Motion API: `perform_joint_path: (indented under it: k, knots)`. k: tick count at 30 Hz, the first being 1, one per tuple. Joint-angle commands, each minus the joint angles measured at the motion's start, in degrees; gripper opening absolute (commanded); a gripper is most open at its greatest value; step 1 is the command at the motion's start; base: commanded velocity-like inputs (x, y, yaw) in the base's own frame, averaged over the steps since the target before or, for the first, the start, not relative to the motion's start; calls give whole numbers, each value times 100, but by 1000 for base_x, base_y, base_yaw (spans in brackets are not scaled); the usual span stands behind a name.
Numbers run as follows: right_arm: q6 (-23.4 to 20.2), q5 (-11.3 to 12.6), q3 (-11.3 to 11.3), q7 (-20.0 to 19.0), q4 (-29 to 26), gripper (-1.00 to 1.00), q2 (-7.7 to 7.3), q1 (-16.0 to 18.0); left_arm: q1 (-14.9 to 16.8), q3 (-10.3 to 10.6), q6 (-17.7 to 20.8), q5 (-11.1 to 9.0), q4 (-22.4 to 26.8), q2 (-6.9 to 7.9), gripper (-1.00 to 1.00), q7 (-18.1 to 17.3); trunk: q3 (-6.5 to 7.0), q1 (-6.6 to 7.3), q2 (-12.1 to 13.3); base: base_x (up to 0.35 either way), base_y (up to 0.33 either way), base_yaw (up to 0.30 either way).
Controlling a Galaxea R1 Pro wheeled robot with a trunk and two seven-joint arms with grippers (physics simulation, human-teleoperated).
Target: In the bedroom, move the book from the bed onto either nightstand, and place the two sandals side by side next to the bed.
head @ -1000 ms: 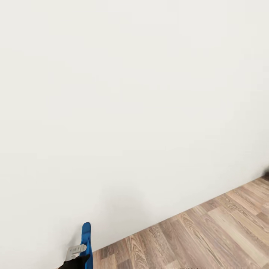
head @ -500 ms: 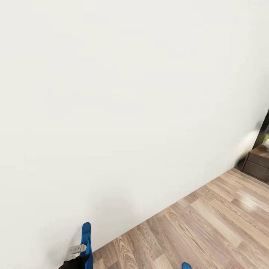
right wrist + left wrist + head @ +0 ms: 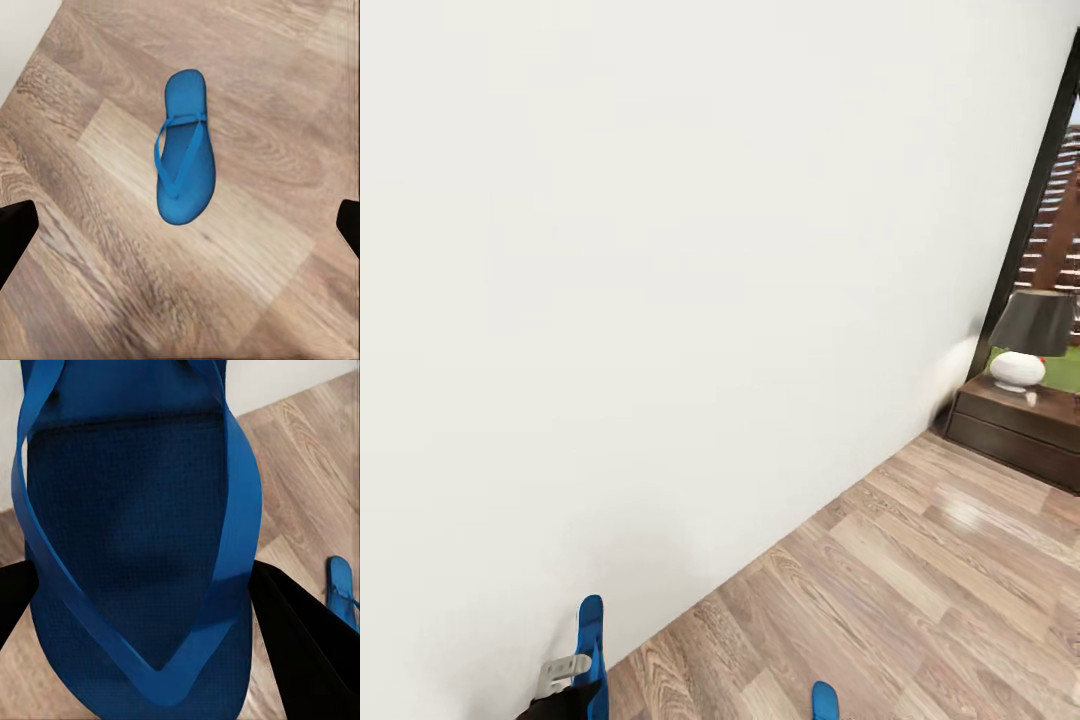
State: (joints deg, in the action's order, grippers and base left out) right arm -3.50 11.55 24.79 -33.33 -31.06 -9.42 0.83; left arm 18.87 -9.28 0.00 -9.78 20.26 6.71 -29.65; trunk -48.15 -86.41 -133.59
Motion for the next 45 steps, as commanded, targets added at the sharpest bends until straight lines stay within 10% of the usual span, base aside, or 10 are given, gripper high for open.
perform_joint_path:
  k: [1, 45]
  knots:
    - [-37, 49, 17, -34, 4, 100, 2, 5, 3, -22, 0, -24, -4, 0, -100, -33, -6, 1, -2, 0, 0, -286]
    - [-37, 49, 17, -34, 11, 100, 2, 5, 3, -22, 0, -24, -4, 0, -100, -33, -6, 1, -2, 0, 0, -211]
